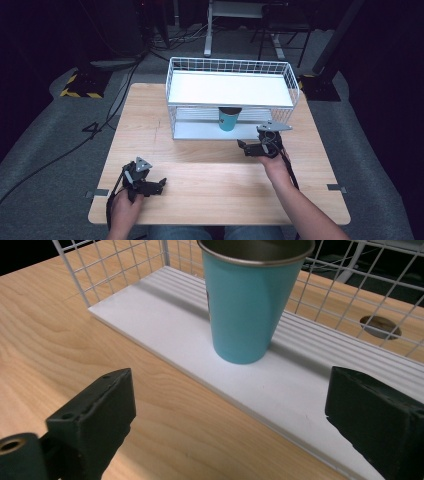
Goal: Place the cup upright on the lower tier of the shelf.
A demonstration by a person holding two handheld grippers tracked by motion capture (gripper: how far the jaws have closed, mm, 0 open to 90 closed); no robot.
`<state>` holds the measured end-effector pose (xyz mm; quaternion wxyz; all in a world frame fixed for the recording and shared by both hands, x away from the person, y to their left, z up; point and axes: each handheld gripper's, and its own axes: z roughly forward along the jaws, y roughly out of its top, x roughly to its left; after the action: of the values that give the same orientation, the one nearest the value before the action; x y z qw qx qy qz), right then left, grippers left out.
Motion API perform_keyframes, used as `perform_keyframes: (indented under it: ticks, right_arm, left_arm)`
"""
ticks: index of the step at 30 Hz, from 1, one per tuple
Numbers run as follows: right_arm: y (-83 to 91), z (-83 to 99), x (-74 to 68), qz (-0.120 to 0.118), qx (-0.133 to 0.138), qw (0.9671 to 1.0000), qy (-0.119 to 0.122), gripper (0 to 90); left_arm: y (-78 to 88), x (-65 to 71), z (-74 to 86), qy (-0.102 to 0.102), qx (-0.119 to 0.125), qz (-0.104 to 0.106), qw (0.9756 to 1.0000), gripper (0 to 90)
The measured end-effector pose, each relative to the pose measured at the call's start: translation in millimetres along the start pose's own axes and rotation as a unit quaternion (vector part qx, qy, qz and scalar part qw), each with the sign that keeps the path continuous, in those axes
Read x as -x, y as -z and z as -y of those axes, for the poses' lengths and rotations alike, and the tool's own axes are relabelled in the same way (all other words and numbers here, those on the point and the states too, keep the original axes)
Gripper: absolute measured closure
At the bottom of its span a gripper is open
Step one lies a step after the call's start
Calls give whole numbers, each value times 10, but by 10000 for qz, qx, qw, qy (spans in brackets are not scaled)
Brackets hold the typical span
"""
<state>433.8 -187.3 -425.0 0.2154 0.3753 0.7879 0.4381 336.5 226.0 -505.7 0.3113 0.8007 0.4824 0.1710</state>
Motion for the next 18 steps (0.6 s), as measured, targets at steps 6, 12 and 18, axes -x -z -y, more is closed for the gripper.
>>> perform_keyframes:
  ticks: [6,12,18]
  right_arm:
    - [194,87,61,-117,-121,9998,-87,94]
    - [440,200,113,-183,-110,9998,-21,110]
    - [725,332,205,-285,-40,9995,-127,145]
  left_arm:
    - [2,-1,4,-13,5,8,10000,1]
    - [2,-1,4,-13,4,9,10000,1]
    - [0,1,3,-6,8,12,10000,1]
